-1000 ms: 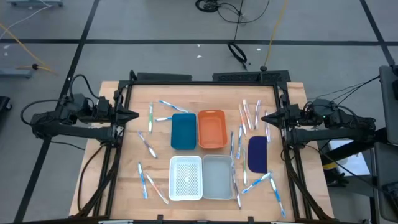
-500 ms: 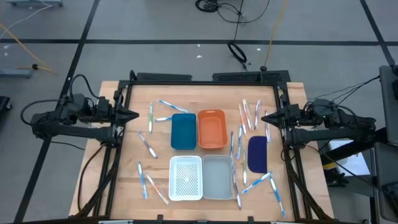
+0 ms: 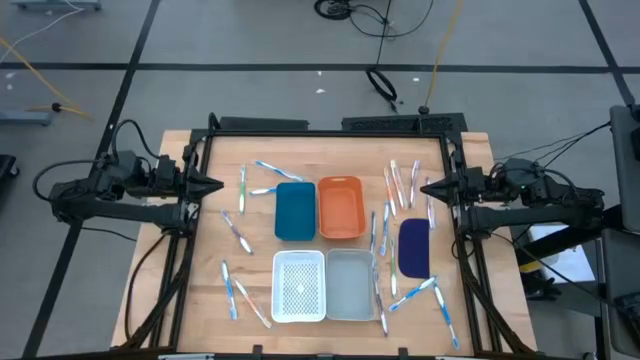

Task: Pick & Place Toothbrushes
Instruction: Put the orange toothbrush into the orange bin

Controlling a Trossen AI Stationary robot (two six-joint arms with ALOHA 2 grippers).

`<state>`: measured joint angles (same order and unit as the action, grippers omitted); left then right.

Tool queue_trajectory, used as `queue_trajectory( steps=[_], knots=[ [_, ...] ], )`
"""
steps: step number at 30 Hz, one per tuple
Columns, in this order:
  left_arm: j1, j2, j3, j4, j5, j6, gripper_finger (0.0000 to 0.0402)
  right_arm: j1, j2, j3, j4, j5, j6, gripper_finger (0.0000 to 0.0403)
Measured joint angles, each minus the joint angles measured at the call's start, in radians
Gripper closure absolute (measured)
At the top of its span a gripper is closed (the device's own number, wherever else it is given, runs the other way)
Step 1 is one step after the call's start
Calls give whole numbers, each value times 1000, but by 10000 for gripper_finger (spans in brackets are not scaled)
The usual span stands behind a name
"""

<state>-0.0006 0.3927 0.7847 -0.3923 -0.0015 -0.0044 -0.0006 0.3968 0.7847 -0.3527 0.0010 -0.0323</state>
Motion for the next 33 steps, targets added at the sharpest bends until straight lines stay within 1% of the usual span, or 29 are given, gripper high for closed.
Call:
queue_trajectory(
  steps=[3,6,11,14,18,21,23,25,27,33],
  knots=[
    [0,0,0,0,0,0,382,0,6,0,11,0,-18,399],
    [0,0,0,0,0,0,382,0,6,0,4,3,2,399],
    [0,0,0,0,0,3,382,0,5,0,4,76,73,399],
    [0,0,0,4,-5,25,382,0,5,0,4,76,107,399],
    [0,0,0,61,-39,128,382,0,4,0,3,74,167,399],
    [0,0,0,91,-63,122,382,1,-4,0,3,74,188,399],
    [0,0,-5,75,-35,96,382,2,-10,0,3,74,182,399],
    [0,-2,-44,97,17,64,382,2,-19,-5,8,74,173,399],
    [-1,-2,-99,173,42,30,382,2,-37,-27,28,74,175,399],
    [0,-2,-289,399,29,17,382,2,-100,-145,117,73,202,399]
  ],
)
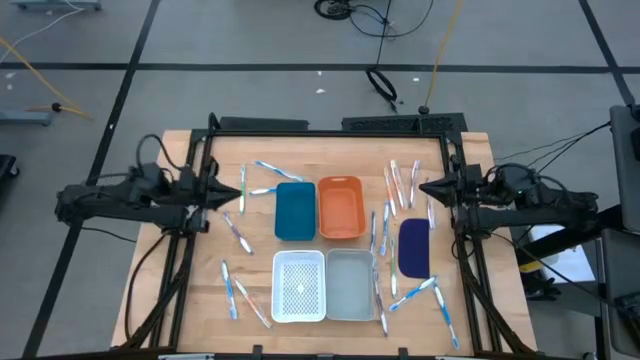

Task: Pick & Place Toothbrushes
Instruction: Put the orange toothbrush into the orange bin

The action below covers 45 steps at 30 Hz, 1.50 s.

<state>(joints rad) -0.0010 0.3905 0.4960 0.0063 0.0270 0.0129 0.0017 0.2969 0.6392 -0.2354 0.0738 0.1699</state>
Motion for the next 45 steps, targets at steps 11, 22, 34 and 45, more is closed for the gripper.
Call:
queue_trajectory(
  steps=[11,22,34,45],
  knots=[
    [1,-60,-262,263,-16,-104,382,0,-163,-217,127,9,24,399],
    [1,-65,-358,329,-56,-86,382,0,-192,-405,289,188,50,399],
    [0,-64,-370,328,-56,-100,382,0,-183,-566,731,238,27,399],
    [0,-64,-371,327,-55,-120,382,0,4,-284,400,377,-67,399]
  ],
)
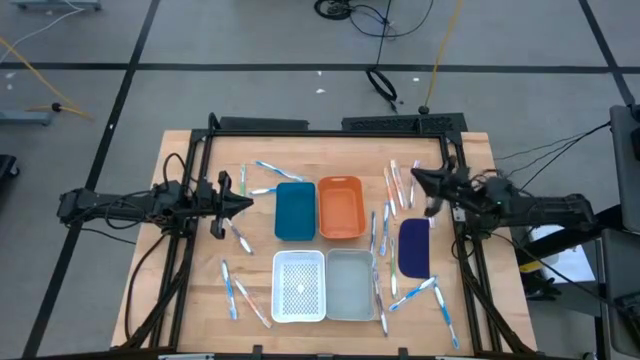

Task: Pick & Place Toothbrushes
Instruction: Put the orange toothbrush into the orange bin

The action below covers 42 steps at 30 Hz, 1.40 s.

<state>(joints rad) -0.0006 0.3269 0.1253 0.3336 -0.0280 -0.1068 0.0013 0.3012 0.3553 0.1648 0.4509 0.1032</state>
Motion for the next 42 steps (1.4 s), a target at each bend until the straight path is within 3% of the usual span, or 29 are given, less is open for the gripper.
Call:
queue_trajectory(
  steps=[5,13,18,24,30,36,42],
  knots=[
    [0,0,0,0,0,-7,382,-2,183,210,-302,78,28,399],
    [-1,0,0,0,0,-3,382,-54,422,466,-658,69,172,398],
    [0,0,0,-1,0,1,382,-106,534,572,-838,-48,254,398],
    [0,0,0,0,0,28,382,-157,647,631,-918,-163,280,398],
    [0,0,0,0,0,33,382,-199,749,665,-965,-171,279,398],
    [0,0,0,0,0,33,382,-236,821,677,-970,-247,267,397],
    [0,0,0,0,0,33,382,-264,856,677,-979,-277,239,350]
  ],
)
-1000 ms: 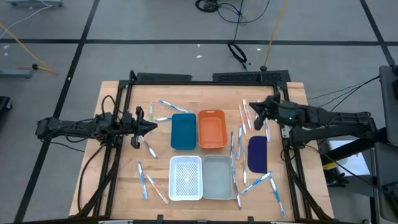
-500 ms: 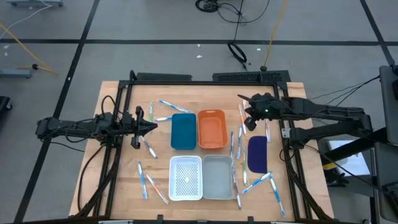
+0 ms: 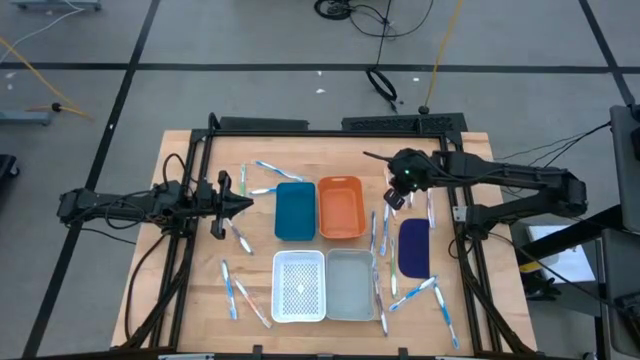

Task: Pick & Place Toothbrushes
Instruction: Put the orange toothbrush into the orange bin

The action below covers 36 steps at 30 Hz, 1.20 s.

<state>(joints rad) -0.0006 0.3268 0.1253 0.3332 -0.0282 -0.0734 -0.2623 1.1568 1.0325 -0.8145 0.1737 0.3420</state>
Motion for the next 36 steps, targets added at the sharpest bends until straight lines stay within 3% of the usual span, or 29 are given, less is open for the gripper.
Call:
queue_trajectory(
  steps=[9,14,36],
  knots=[
    [0,0,0,0,0,19,382,-61,3,0,1,-97,46,233],
    [0,0,0,0,0,20,382,-76,19,0,1,-110,42,196],
    [0,0,0,0,0,19,382,-132,255,0,-50,-119,88,192]
  ],
)
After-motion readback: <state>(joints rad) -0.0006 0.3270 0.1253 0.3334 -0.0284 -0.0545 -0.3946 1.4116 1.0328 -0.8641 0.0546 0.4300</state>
